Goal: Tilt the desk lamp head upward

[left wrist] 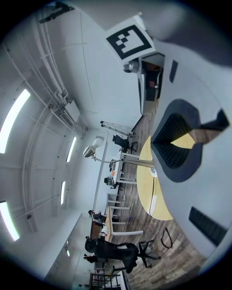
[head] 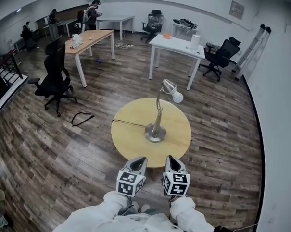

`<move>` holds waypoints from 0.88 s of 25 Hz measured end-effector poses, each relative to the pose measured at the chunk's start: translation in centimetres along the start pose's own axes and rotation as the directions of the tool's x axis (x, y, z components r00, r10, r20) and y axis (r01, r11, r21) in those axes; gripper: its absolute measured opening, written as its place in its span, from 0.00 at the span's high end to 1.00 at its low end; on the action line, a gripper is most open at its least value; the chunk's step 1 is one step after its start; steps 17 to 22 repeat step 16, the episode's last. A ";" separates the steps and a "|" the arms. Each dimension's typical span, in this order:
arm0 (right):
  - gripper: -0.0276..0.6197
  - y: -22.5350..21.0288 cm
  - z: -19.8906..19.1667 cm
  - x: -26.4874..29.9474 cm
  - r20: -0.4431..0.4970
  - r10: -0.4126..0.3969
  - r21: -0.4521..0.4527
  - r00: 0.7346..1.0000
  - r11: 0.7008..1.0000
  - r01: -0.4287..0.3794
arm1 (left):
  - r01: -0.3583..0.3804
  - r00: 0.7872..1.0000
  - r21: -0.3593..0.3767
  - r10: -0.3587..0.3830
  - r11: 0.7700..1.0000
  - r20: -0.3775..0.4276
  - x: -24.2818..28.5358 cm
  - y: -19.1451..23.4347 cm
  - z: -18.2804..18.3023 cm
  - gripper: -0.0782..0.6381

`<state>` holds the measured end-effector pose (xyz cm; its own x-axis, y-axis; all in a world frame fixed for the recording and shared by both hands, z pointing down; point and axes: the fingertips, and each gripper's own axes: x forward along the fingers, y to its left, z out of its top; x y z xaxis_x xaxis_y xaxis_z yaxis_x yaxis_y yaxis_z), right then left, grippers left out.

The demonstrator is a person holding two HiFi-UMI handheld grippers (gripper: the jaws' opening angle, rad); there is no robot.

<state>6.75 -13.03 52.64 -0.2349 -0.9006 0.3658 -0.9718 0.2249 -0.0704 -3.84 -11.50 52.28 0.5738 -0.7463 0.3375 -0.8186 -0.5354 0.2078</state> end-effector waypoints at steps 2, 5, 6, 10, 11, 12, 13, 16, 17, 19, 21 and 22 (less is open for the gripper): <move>0.94 -0.4 0.0 -0.1 0.001 0.000 -0.004 1.000 1.000 0.000 | 0.002 1.000 -0.001 -0.002 1.000 0.002 0.3 -0.3 0.0 0.89; 0.94 -1.0 0.1 0.1 -0.001 0.001 -0.004 1.000 1.000 -0.001 | -0.005 1.000 0.001 0.005 1.000 0.001 0.8 -0.5 0.1 0.89; 0.94 -1.1 0.0 0.1 -0.003 0.000 -0.002 1.000 1.000 0.000 | -0.008 1.000 0.001 0.008 1.000 -0.002 0.9 -0.4 0.2 0.89; 0.94 -1.4 -0.2 -0.2 -0.015 -0.003 -0.002 1.000 1.000 0.003 | -0.011 1.000 0.003 0.011 1.000 -0.012 1.1 -0.7 0.3 0.89; 0.94 -1.5 -0.2 -0.3 -0.016 -0.005 -0.003 1.000 1.000 0.005 | -0.012 1.000 0.009 0.012 1.000 -0.016 1.1 -0.9 0.3 0.89; 0.94 -1.6 -0.2 -0.4 -0.016 -0.008 -0.004 1.000 1.000 0.008 | -0.012 1.000 0.015 0.012 1.000 -0.018 1.2 -1.0 0.3 0.89; 0.94 -1.7 -0.2 -0.4 -0.015 -0.010 -0.006 1.000 1.000 0.010 | -0.011 1.000 0.019 0.011 1.000 -0.018 1.2 -1.2 0.3 0.89; 0.94 -2.0 -0.1 -0.6 -0.012 -0.010 -0.012 1.000 1.000 0.010 | -0.005 1.000 0.026 0.006 1.000 -0.017 1.4 -1.8 0.2 0.89; 0.94 -2.0 -0.1 -0.6 -0.012 -0.010 -0.012 1.000 1.000 0.010 | -0.005 1.000 0.026 0.006 1.000 -0.017 1.4 -1.8 0.2 0.89; 0.94 -2.0 -0.1 -0.6 -0.012 -0.010 -0.012 1.000 1.000 0.010 | -0.005 1.000 0.026 0.006 1.000 -0.017 1.4 -1.8 0.2 0.89; 0.94 -2.0 -0.1 -0.6 -0.012 -0.010 -0.012 1.000 1.000 0.010 | -0.005 1.000 0.026 0.006 1.000 -0.017 1.4 -1.8 0.2 0.89; 0.94 -2.0 -0.1 -0.6 -0.012 -0.010 -0.012 1.000 1.000 0.010 | -0.005 1.000 0.026 0.006 1.000 -0.017 1.4 -1.8 0.2 0.89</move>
